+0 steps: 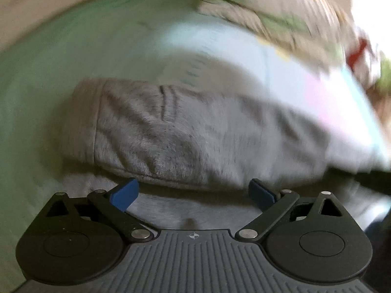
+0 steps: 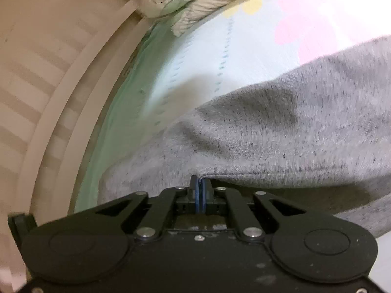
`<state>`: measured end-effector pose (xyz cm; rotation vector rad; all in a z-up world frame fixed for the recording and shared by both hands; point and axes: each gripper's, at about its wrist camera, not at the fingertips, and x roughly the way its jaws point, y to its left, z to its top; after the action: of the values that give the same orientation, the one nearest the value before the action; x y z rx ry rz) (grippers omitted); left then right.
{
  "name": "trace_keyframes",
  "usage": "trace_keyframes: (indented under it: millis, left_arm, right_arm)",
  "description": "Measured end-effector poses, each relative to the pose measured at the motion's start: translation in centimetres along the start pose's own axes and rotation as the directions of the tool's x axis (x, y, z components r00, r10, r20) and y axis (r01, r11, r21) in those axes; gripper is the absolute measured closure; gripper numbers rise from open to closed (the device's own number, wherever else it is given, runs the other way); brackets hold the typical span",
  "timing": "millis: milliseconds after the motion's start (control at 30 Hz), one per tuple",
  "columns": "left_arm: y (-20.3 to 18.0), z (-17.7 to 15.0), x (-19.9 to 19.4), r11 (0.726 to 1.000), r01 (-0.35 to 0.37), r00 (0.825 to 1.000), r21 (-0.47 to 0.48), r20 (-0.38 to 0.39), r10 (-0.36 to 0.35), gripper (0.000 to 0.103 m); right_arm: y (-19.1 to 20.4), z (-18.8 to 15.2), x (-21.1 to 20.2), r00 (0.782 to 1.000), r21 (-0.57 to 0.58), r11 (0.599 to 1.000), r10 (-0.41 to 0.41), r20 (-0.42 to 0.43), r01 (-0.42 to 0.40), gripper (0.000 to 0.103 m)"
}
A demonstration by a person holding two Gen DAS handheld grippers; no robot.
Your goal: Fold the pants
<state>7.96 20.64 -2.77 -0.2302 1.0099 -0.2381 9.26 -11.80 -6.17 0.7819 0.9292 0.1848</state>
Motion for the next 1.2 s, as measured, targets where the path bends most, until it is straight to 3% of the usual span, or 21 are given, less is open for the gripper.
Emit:
trace_keyframes:
  millis: [67, 133, 233, 500, 633, 667, 700, 733, 833, 1033, 1133, 1200]
  left_arm:
    - [1.8, 0.2, -0.2, 0.985, 0.061, 0.998, -0.16, 0.016, -0.06, 0.001]
    - [3.4, 0.3, 0.0, 0.952, 0.093, 0.996, -0.291, 0.03, -0.088, 0.001]
    - [5.3, 0.5, 0.5, 0.909, 0.076, 0.997, -0.41, 0.036, -0.067, 0.001]
    - [6.5, 1.9, 2.4, 0.829, 0.068, 0.996, -0.555, 0.08, -0.027, 0.001]
    - [6.8, 2.5, 3.6, 0.758, 0.069, 0.996, -0.648, 0.082, -0.02, 0.003]
    - [7.0, 2.5, 3.6, 0.733, 0.057, 0.997, -0.678, 0.078, -0.005, 0.01]
    - [6.9, 2.3, 3.5, 0.719, 0.044, 0.997, -0.694, 0.073, 0.009, 0.031]
    - [6.9, 2.6, 3.5, 0.719, 0.018, 0.998, -0.694, 0.053, 0.026, 0.052]
    - [6.6, 2.9, 3.3, 0.746, 0.058, 0.997, -0.663, 0.08, -0.006, 0.081]
    - [4.1, 3.8, -0.3, 0.813, 0.062, 0.992, -0.579, 0.123, 0.011, 0.085]
    - [2.8, 3.5, -2.8, 0.861, 0.039, 0.994, -0.506, 0.11, 0.019, 0.085]
    - [2.8, 2.6, -3.4, 0.87, 0.023, 0.997, -0.492, 0.078, 0.018, 0.085]
  right_arm:
    - [-0.4, -0.2, 0.3, 1.0, -0.035, 0.999, -0.008, -0.008, 0.008, 0.099]
    - [-0.2, -0.5, 0.2, 1.0, -0.074, 0.997, -0.018, -0.019, 0.017, 0.099]
    - [-0.1, -1.0, -0.6, 0.999, -0.103, 0.994, -0.028, -0.026, 0.025, 0.099]
    - [-0.4, -1.2, 0.1, 0.998, -0.11, 0.993, -0.042, -0.044, 0.037, 0.099]
    - [-0.5, -1.1, 0.5, 0.998, -0.113, 0.993, -0.046, -0.05, 0.04, 0.099]
    - [-0.6, -1.1, 0.5, 0.998, -0.113, 0.993, -0.047, -0.05, 0.041, 0.099]
    - [-0.6, -1.1, 0.5, 0.998, -0.112, 0.993, -0.047, -0.051, 0.042, 0.099]
    - [-0.6, -1.1, 0.5, 0.998, -0.11, 0.993, -0.047, -0.051, 0.041, 0.099]
    - [-0.8, -1.2, 0.7, 0.997, -0.108, 0.993, -0.052, -0.055, 0.046, 0.099]
    - [-0.4, -1.1, 0.3, 0.996, -0.121, 0.99, -0.073, -0.045, 0.067, 0.099]
    - [0.4, -0.9, -1.3, 0.997, -0.149, 0.987, -0.07, -0.022, 0.066, 0.099]
    - [0.6, -1.2, -2.3, 0.997, -0.165, 0.984, -0.066, -0.026, 0.061, 0.099]
